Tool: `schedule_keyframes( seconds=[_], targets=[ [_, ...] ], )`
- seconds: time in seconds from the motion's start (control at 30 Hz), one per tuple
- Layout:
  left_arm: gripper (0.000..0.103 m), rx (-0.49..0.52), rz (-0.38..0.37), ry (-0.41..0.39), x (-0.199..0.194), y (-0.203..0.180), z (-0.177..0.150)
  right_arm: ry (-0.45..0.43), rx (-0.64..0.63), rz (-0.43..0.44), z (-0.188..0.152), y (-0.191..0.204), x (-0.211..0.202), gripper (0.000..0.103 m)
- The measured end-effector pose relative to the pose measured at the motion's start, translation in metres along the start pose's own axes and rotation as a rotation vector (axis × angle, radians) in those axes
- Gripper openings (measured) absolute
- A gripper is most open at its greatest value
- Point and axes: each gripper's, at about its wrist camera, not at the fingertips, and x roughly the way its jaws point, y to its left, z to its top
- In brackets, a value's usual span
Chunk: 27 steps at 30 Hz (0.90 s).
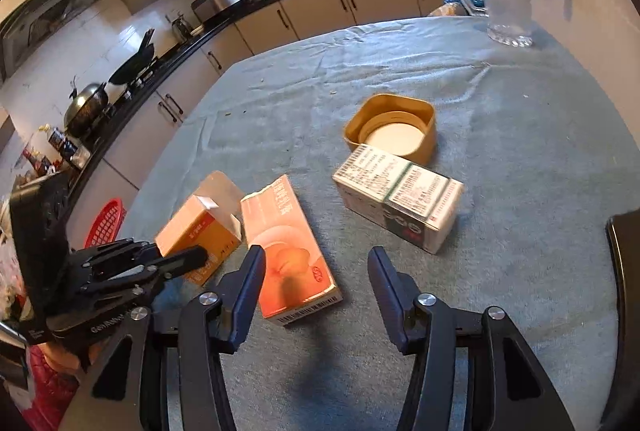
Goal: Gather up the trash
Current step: 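Grasp the small orange box with left tool while right tool grasps the long orange box, then carry both orange boxes over the red basket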
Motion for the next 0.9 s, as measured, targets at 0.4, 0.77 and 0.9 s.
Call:
schedule_keyframes(
  seconds=[0.4,0.77,0.9],
  targets=[
    [0.021,-0.032,0.058,-0.087,-0.040,0.014,-0.032,0.063,-0.209,-0.160,-0.013,0.039,0.037,0.061],
    [0.021,-0.048,0.073,-0.114,-0.055,0.017,-0.051,-0.017,-0.152,-0.108,-0.042,0.053,0.007,0.051],
    [0.021,-0.054,0.083,-0.124,-0.063,0.019,-0.056,-0.038,-0.143,-0.077,-0.048,0.062,-0.002,0.051]
  ],
)
